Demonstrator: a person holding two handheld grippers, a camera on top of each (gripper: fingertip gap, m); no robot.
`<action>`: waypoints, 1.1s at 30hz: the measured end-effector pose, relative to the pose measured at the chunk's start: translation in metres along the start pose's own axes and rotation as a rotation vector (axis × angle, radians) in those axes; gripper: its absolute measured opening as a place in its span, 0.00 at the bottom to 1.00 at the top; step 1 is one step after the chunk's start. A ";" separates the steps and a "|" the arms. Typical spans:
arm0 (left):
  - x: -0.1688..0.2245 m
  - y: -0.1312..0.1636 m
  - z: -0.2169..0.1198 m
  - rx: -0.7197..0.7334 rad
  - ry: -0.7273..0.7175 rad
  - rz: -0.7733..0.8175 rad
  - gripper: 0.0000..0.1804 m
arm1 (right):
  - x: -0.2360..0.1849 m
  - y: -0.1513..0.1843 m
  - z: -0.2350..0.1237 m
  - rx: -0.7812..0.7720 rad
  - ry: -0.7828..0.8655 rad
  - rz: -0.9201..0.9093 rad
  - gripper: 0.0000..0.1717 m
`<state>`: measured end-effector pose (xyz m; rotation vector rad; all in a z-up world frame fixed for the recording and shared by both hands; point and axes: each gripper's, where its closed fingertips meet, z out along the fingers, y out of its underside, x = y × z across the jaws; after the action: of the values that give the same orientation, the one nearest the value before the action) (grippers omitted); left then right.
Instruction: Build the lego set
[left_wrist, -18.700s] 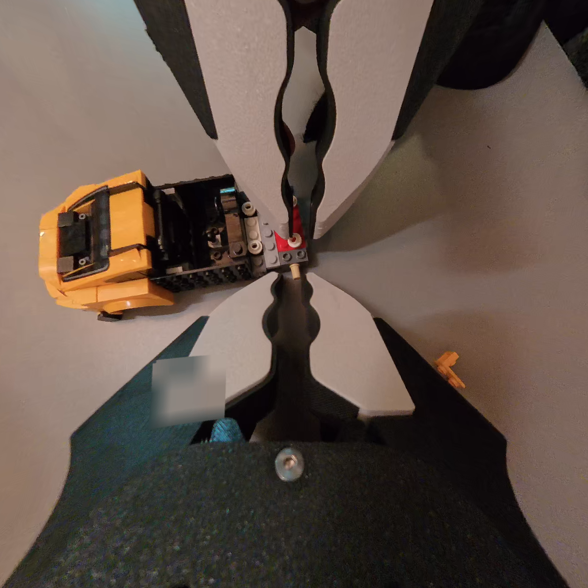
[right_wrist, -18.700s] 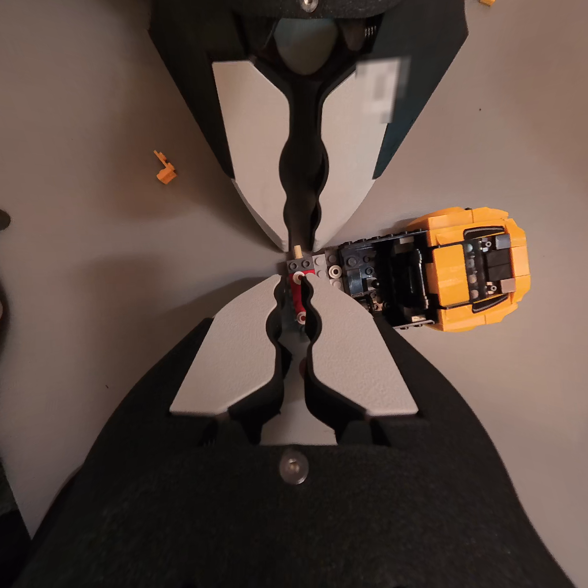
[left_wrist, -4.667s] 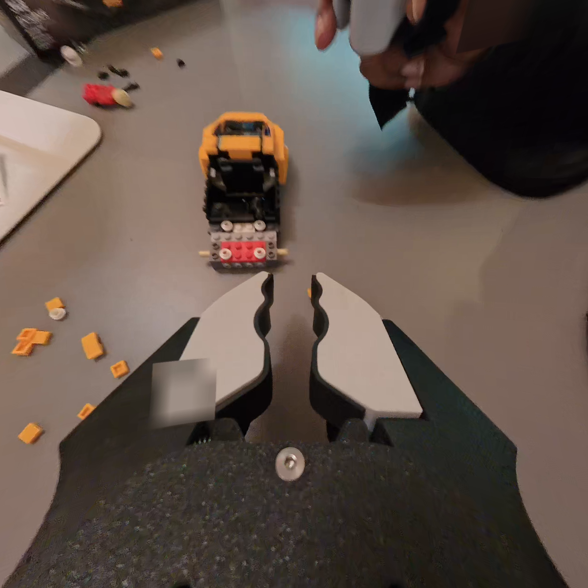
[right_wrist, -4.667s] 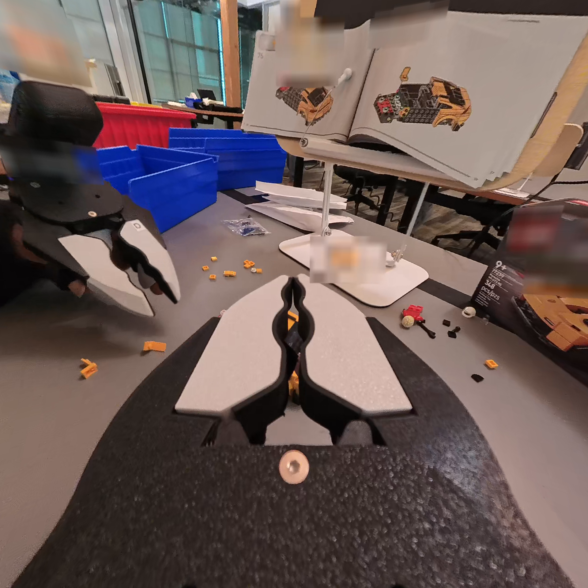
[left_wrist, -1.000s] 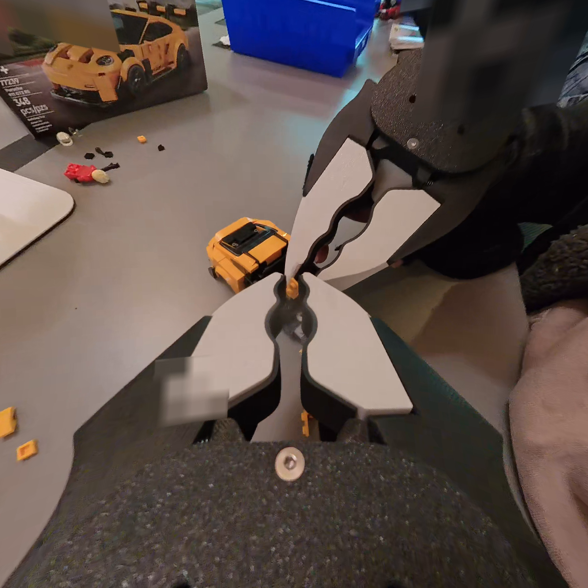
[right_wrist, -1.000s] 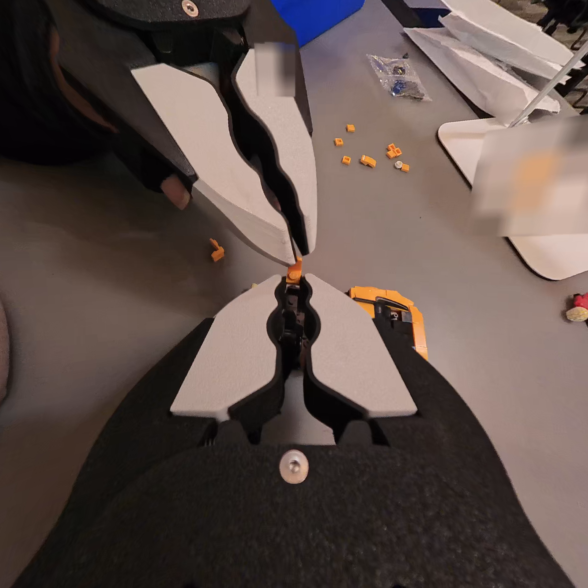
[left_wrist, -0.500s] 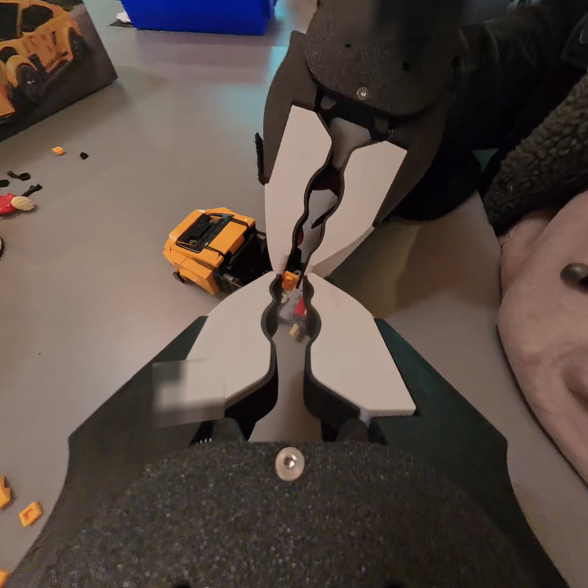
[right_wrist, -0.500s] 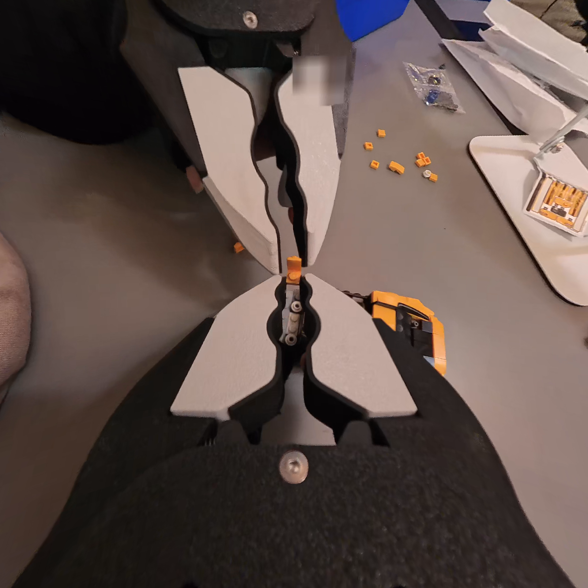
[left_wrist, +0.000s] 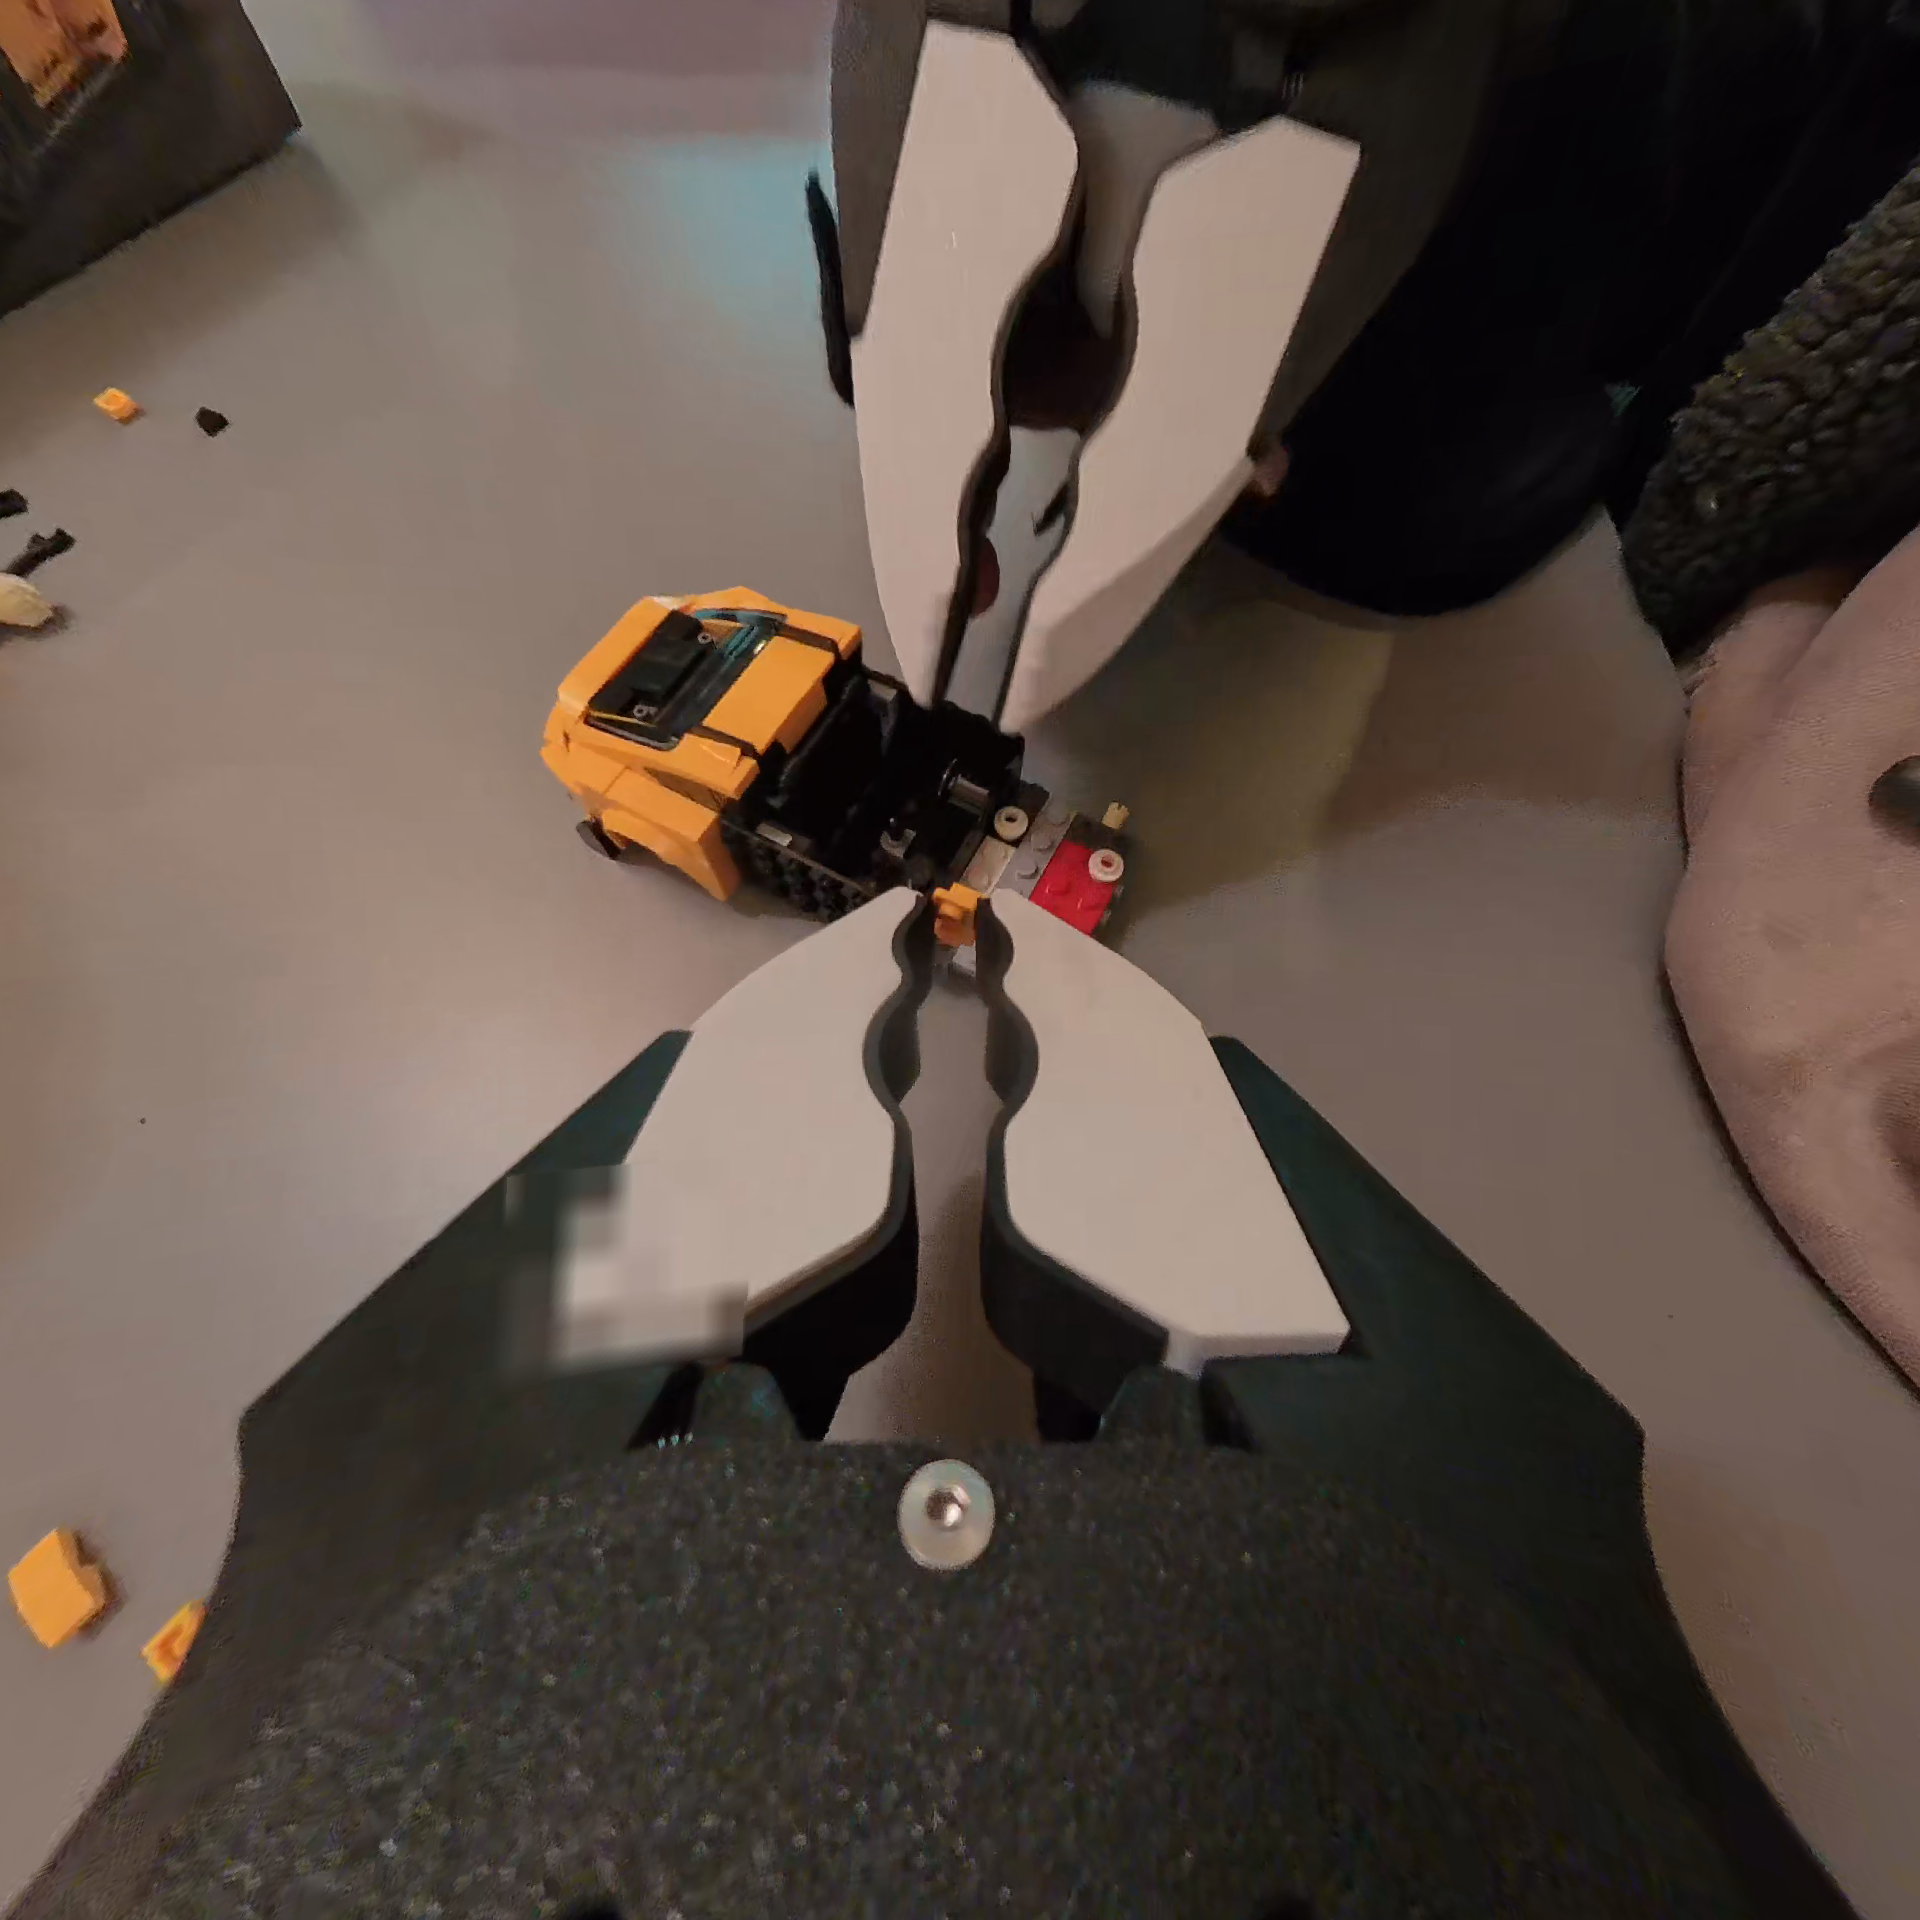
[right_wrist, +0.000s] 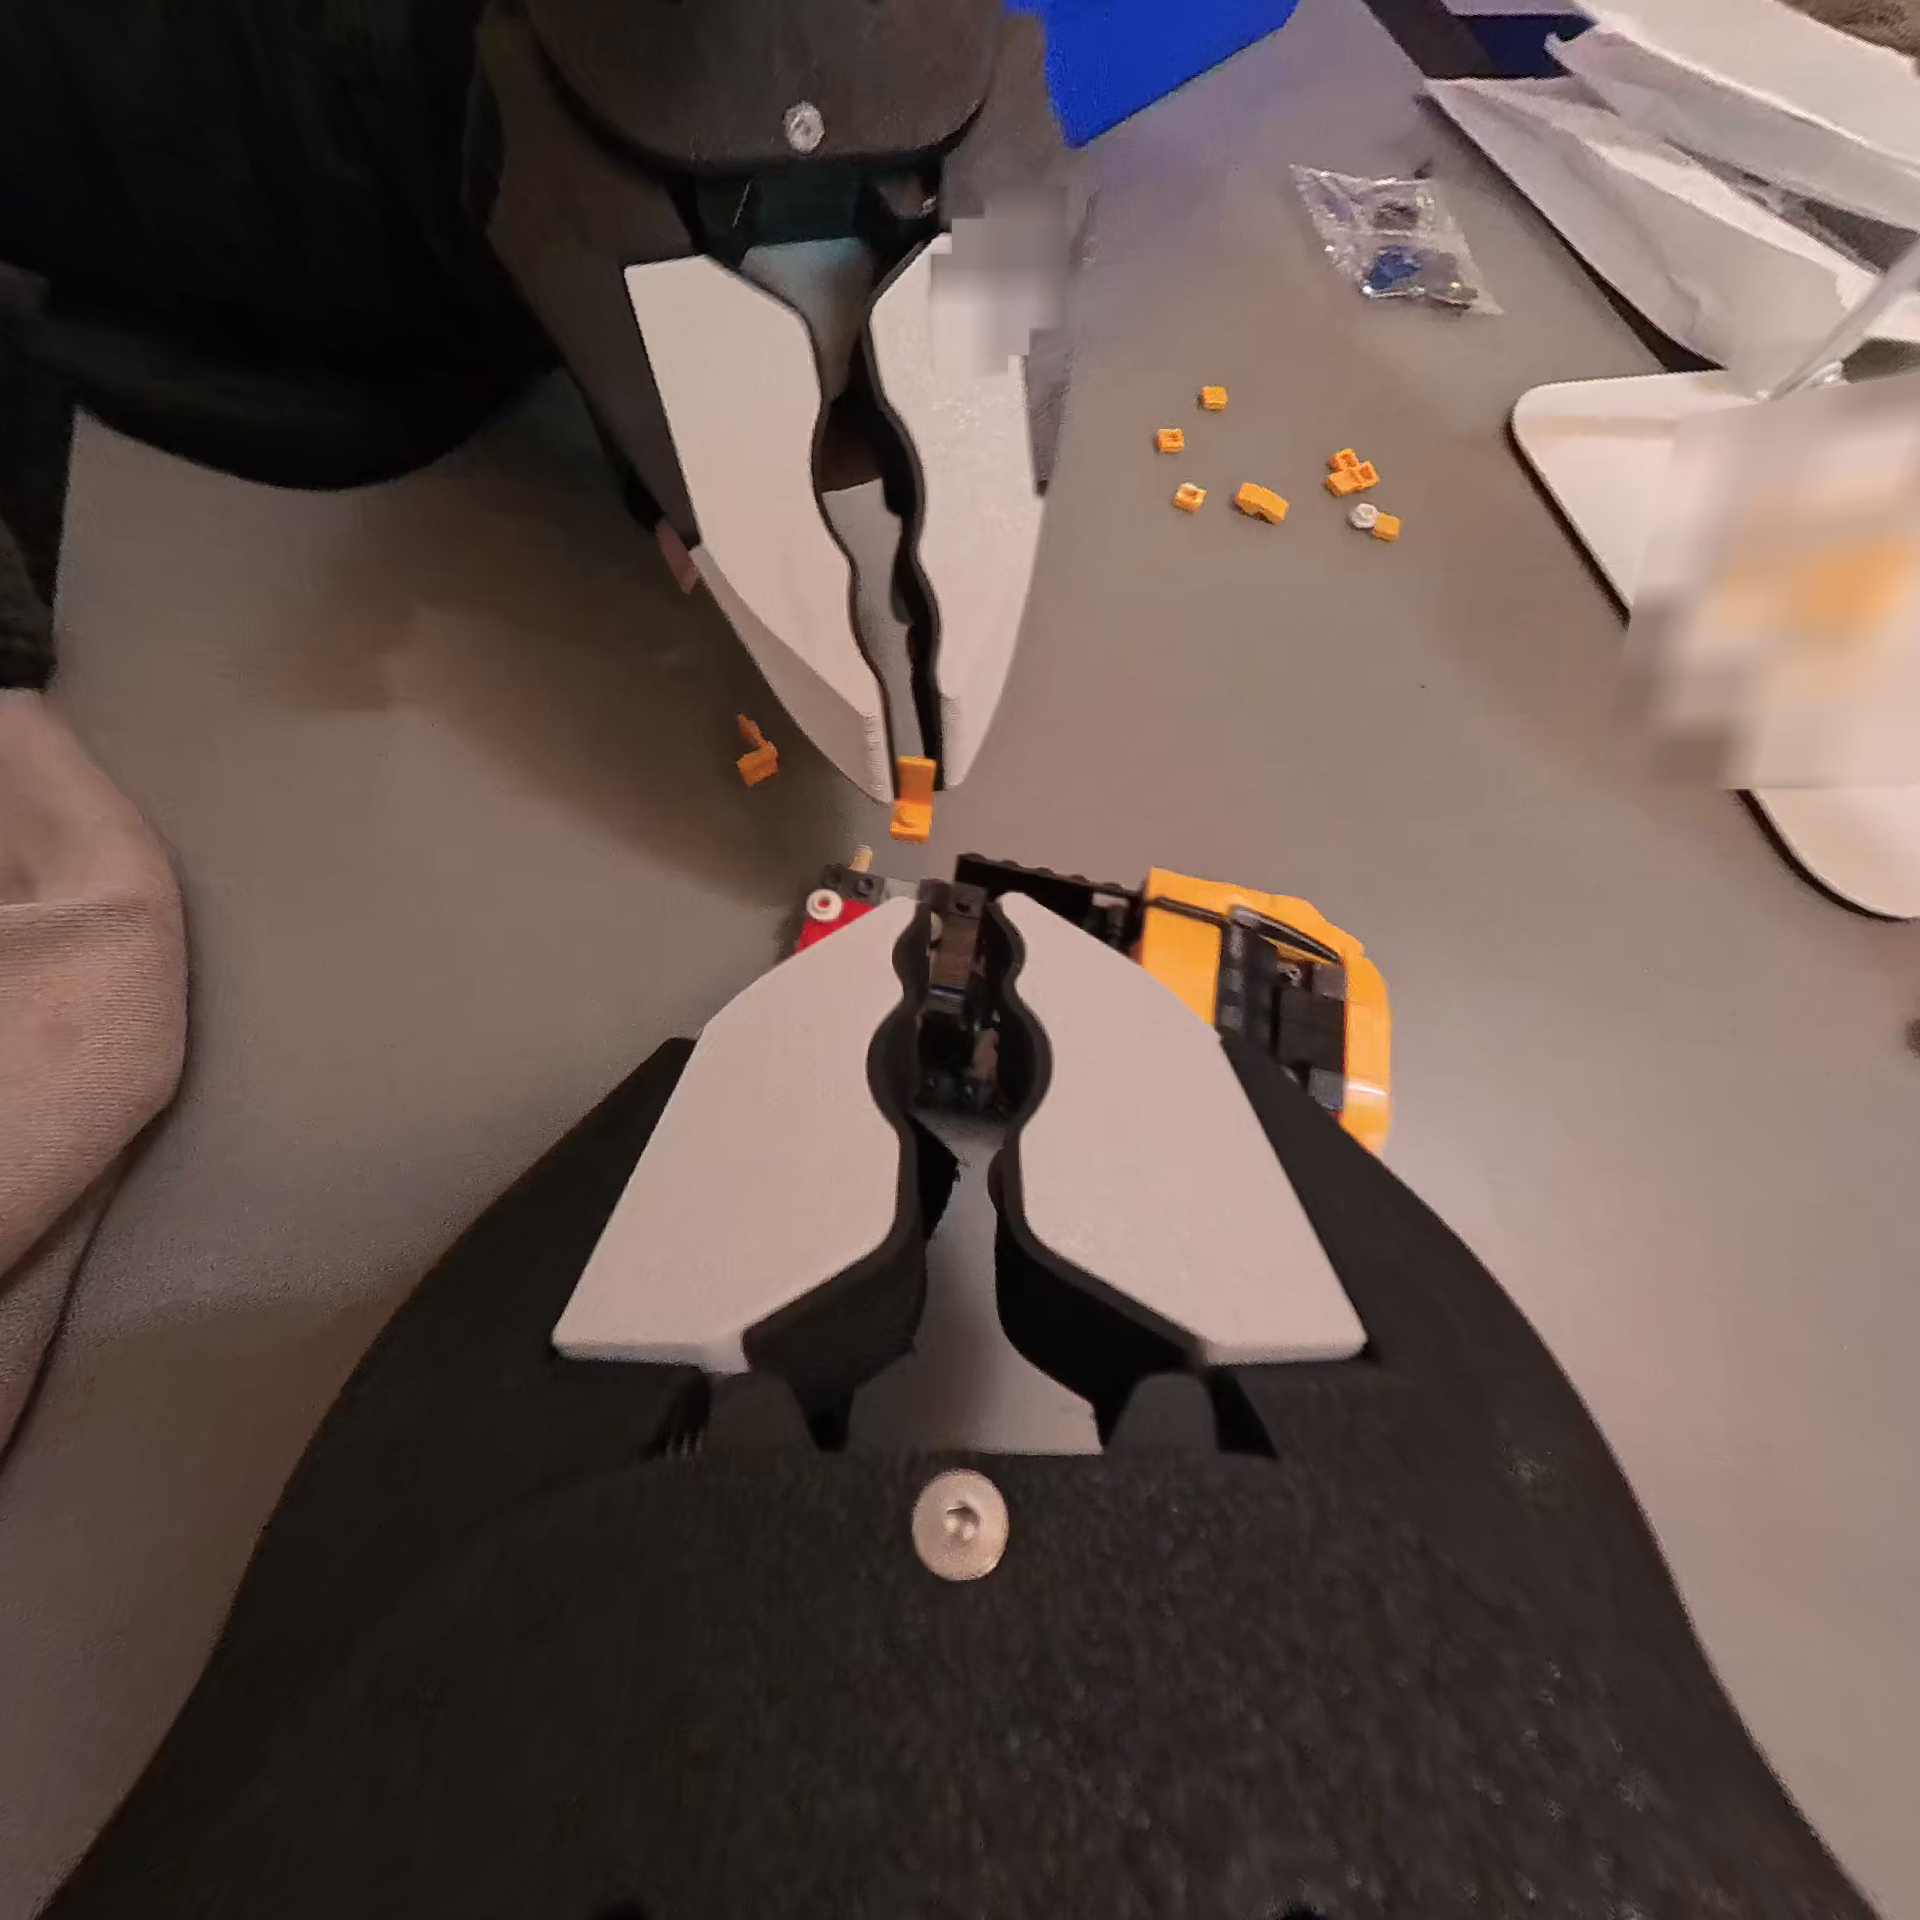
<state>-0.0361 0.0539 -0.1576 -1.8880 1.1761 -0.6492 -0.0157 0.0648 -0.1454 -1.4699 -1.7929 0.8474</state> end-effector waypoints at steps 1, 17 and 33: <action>0.000 0.002 0.002 -0.007 0.006 -0.006 0.04 | 0.003 0.000 -0.003 0.009 0.001 0.015 0.06; -0.003 0.015 0.019 -0.075 0.014 -0.006 0.04 | 0.001 0.009 -0.003 -0.020 -0.030 0.026 0.05; 0.003 0.010 0.025 -0.046 0.005 -0.022 0.04 | -0.009 0.021 -0.002 -0.117 -0.042 0.015 0.05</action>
<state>-0.0205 0.0581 -0.1794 -1.9407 1.1847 -0.6446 -0.0013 0.0592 -0.1620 -1.5521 -1.8927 0.7980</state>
